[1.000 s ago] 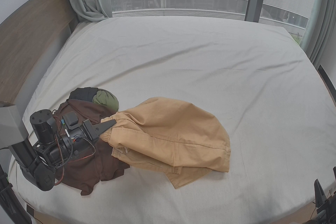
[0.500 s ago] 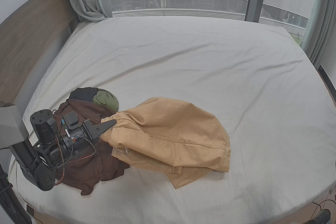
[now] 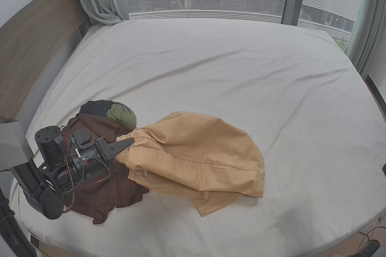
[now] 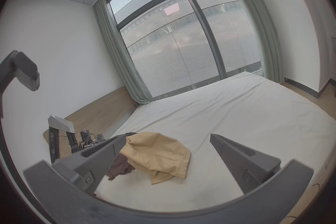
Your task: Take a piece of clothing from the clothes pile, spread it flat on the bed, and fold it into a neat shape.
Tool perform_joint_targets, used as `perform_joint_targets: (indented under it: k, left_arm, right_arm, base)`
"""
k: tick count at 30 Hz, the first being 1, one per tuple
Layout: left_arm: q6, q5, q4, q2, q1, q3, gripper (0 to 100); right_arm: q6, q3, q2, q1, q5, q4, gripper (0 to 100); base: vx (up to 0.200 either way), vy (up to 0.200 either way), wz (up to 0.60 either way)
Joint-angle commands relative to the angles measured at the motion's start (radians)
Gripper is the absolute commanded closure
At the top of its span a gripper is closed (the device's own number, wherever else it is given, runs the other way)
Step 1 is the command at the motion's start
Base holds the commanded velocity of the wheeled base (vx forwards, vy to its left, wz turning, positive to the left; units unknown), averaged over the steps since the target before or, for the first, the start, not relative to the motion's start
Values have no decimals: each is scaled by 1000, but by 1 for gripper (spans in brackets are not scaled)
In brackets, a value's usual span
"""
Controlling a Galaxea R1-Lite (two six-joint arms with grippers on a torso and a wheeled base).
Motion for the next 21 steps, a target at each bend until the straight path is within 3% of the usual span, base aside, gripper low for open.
perform_joint_targets:
  k: [1,2,3,4,13,21]
  left_arm:
    - [0,0,-1,0,0,-2,100]
    - [0,0,-1,0,0,-2,100]
    - [0,0,-1,-2,0,-2,100]
    - [0,0,1,-4,0,-1,100]
    - [0,0,-1,-8,-3,1,100]
    - [1,0,1,-34,-3,7,100]
  right_arm:
    - [4,-94,223,36,95,-9,0]
    - [4,-94,223,36,95,-9,0]
    - [6,-111,277,58,153,-13,0]
    - [4,-122,303,63,165,-13,0]
    - [-1,-196,522,96,167,-133,0]
    - [2,-202,568,104,172,-142,0]
  base:
    - [0,0,0]
    - [0,0,0]
    - [0,0,0]
    - [0,0,0]
    - [0,0,0]
    - [0,0,0]
